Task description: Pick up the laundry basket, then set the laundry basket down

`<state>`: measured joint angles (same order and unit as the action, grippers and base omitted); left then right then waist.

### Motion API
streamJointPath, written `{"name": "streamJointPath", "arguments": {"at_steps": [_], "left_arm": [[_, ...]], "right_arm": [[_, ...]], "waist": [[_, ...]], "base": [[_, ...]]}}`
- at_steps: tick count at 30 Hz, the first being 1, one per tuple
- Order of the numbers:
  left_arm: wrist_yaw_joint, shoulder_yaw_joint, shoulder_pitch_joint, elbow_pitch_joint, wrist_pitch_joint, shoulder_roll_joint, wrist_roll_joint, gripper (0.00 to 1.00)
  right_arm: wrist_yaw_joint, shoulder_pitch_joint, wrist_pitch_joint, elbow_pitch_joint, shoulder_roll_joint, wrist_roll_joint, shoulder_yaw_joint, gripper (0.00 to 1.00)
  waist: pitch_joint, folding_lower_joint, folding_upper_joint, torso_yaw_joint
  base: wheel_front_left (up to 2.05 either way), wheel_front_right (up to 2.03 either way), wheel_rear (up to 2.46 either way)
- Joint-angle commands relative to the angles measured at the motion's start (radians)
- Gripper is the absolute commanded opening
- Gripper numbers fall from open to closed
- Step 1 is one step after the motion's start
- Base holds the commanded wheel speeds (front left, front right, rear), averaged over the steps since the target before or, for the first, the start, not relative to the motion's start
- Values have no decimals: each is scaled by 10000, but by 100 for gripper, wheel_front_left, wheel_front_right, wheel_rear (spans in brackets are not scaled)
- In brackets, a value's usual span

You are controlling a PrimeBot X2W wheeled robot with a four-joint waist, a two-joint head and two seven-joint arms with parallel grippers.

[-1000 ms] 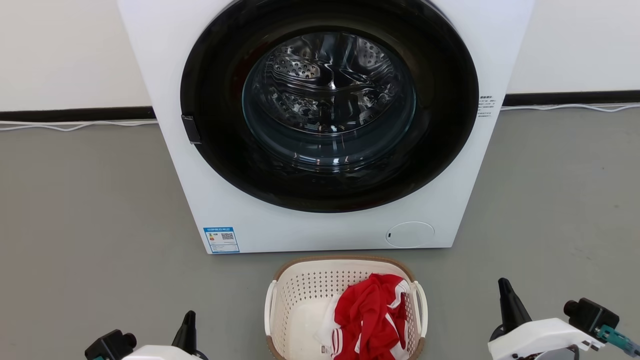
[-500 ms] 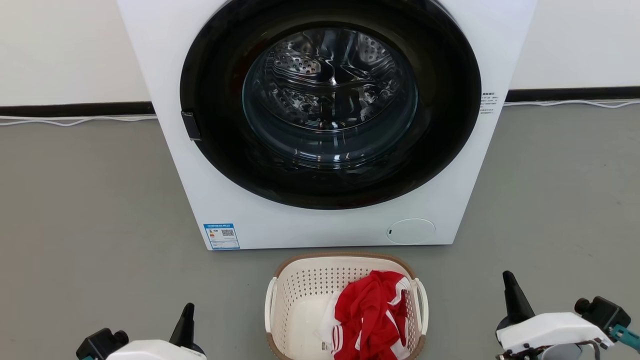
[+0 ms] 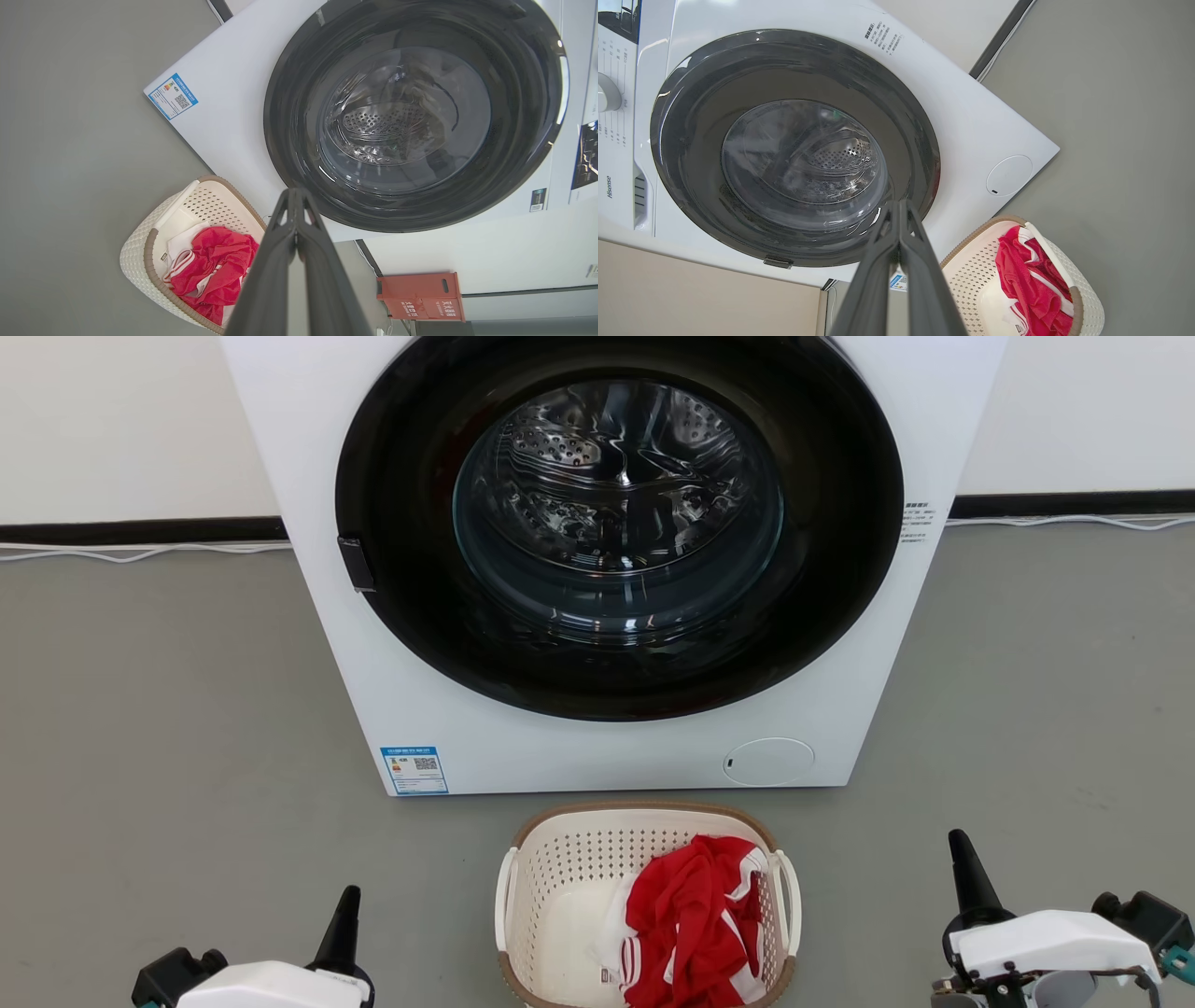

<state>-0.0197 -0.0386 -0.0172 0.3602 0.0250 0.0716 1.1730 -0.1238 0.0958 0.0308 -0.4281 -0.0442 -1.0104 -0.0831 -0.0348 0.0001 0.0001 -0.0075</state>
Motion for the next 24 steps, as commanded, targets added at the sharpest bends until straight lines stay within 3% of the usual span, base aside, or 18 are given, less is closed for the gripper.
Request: {"name": "streamJointPath", "arguments": {"at_steps": [1,24], "left_arm": [[-144,284,-621,-329,-64,67,241,0],[-627,905,-765,-737,-724,-73,2294,0]], "right_arm": [[-52,221,-114,389,-48,-326,103,0],[-60,171,-775,1110,-54,-3151,-100,0]], "waist": [[10,-1,-1,2],[194,-1,-1,39]], "base": [[0,0,0],[0,0,0]]}}
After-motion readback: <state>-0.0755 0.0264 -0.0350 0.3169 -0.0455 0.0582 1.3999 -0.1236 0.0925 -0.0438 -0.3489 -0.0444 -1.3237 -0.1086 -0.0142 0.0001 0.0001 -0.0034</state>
